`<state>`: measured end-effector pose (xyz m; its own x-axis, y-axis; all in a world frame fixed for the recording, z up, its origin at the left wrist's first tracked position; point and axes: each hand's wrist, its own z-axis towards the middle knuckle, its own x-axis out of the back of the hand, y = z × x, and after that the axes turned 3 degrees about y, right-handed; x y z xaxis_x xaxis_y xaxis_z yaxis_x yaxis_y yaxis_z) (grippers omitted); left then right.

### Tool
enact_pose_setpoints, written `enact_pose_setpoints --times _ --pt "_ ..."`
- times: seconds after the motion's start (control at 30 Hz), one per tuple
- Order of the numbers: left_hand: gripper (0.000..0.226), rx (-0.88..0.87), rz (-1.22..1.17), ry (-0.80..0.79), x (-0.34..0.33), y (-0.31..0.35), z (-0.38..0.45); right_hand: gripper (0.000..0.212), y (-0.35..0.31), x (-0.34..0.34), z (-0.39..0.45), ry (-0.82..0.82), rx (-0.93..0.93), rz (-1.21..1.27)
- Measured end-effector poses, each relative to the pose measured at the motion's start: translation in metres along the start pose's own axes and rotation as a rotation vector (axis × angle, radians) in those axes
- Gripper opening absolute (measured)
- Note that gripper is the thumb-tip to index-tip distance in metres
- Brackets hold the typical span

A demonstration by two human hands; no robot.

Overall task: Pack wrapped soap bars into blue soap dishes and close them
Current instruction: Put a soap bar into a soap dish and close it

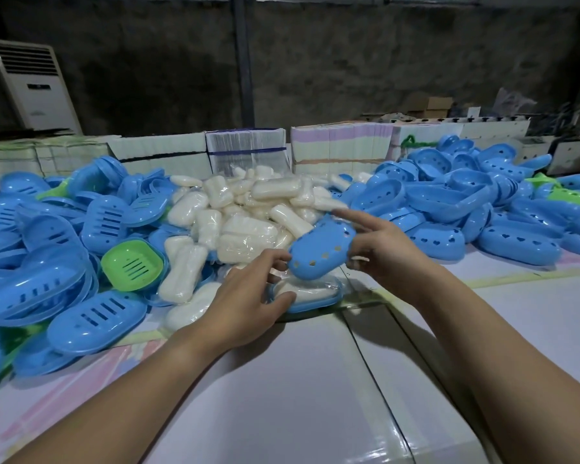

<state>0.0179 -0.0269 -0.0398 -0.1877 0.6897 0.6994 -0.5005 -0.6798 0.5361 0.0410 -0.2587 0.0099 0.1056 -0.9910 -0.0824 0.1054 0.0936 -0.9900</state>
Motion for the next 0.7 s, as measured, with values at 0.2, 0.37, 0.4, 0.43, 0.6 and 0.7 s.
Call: enact_pose_setpoints --times 0.2,0.37,0.4,0.43,0.6,0.7 --pt "0.066 -0.004 0.014 -0.052 0.005 0.0 0.001 0.052 0.001 0.011 -0.004 -0.093 -0.089 -0.524" --pt "0.088 -0.037 0.126 -0.094 0.008 0.0 0.003 0.052 -0.002 0.012 -0.004 -0.219 -0.078 -0.854" --pt "0.087 -0.035 0.116 -0.087 0.008 -0.001 0.003 0.052 -0.002 0.014 -0.004 -0.234 -0.076 -0.872" --pt "0.085 -0.038 0.1 -0.077 0.008 -0.002 0.003 0.053 -0.002 0.015 -0.004 -0.247 -0.071 -0.91" --pt "0.08 -0.072 0.043 -0.035 0.006 -0.005 0.002 0.049 0.004 0.01 -0.002 -0.278 -0.006 -1.016" --pt "0.077 -0.089 0.003 -0.011 0.006 -0.003 0.002 0.052 0.008 0.009 0.001 -0.261 0.047 -1.008"
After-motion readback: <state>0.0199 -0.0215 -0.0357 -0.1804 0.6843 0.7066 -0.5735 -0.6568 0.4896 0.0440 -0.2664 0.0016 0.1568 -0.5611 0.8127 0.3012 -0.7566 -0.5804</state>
